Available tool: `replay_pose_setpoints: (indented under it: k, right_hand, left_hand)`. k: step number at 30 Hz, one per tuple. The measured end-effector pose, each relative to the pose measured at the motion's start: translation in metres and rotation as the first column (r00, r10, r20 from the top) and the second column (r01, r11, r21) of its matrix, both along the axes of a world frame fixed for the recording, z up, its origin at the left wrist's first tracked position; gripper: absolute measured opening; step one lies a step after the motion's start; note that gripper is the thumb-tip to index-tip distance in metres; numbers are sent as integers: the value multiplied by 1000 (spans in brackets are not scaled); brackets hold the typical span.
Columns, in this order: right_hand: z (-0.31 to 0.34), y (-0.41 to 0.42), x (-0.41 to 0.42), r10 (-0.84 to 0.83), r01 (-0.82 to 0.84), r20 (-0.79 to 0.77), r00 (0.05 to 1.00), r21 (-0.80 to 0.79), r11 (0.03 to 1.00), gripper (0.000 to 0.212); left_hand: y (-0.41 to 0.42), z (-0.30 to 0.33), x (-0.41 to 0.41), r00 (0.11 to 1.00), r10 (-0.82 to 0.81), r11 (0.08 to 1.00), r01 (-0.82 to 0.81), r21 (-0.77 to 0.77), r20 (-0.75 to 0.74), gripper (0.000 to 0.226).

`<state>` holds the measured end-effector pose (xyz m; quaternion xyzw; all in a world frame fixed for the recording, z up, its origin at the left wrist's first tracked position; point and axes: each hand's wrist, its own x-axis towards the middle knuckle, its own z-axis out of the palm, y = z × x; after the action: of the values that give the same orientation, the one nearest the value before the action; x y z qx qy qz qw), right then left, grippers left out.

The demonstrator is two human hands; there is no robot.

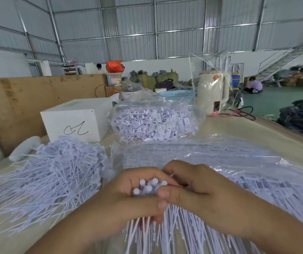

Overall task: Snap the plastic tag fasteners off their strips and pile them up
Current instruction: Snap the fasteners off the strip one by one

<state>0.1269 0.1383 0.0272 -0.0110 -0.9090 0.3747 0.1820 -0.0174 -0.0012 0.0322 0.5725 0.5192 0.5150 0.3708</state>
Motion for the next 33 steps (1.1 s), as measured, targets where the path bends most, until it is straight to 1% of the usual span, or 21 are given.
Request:
replay_pose_setpoints:
  k: [2,3,4,6,9,11,13,17,20,22,23,25,26,27,28,30,33]
  right_hand:
    - [3,5,3,-41,39,74,996,26,999,51]
    - [5,8,5,-52,50,118,992,12,999,55]
    - [6,11,6,-48,50,148,988,-12,999,52]
    - [7,13,6,-59,64,146,988,-33,997,38]
    - [4,11,2,-167,167,61,984,13,986,30]
    - [1,6,-2,-245,246,-18,969,35,969,27]
    - [-2,-1,-5,-303,306,-87,949,25,952,27]
    - [-6,-14,-13,-361,361,-244,900,-48,931,29]
    - [-6,-17,-14,-367,371,-305,879,-46,927,28]
    - [-8,-20,-14,-355,371,-338,872,-18,928,28]
    - [-9,-21,-14,-352,369,-354,866,-21,929,28]
    - [-9,-21,-16,-335,337,-355,873,-57,940,29]
    - [-9,-21,-15,-312,306,-339,888,-72,949,30]
    - [-8,-20,-15,-285,278,-322,903,-67,958,31]
    - [-7,-19,-14,-272,273,-303,913,-39,961,31]
    - [-8,-19,-14,-299,322,-282,912,38,946,34]
    - [-10,-24,-16,-387,451,-312,868,167,877,34]
  left_hand:
    - [2,-2,-2,997,75,996,-74,43,-24,10]
    - [2,-3,-3,990,133,990,-131,59,-35,10]
    - [2,-3,-5,982,186,980,-184,73,-26,12]
    - [2,-5,-6,968,251,963,-252,92,29,15]
    - [6,-6,-1,936,351,926,-352,139,30,15]
    - [9,-8,4,898,435,879,-439,188,63,13]
    - [12,-11,8,855,509,824,-517,231,96,14]
    - [18,-17,18,783,597,726,-620,298,175,12]
    - [18,-17,21,769,609,703,-637,316,193,13]
    - [17,-13,23,767,606,709,-641,293,211,15]
    - [17,-12,24,760,594,718,-649,252,262,20]
    - [18,-9,25,728,516,775,-621,116,452,30]
    - [18,-7,25,707,471,811,-582,56,527,30]
    - [17,-5,25,695,446,834,-552,21,565,30]
    - [17,-3,27,691,442,841,-542,4,573,30]
    - [19,-3,30,676,474,818,-576,2,564,30]
    - [22,-5,30,648,516,785,-620,-5,560,36]
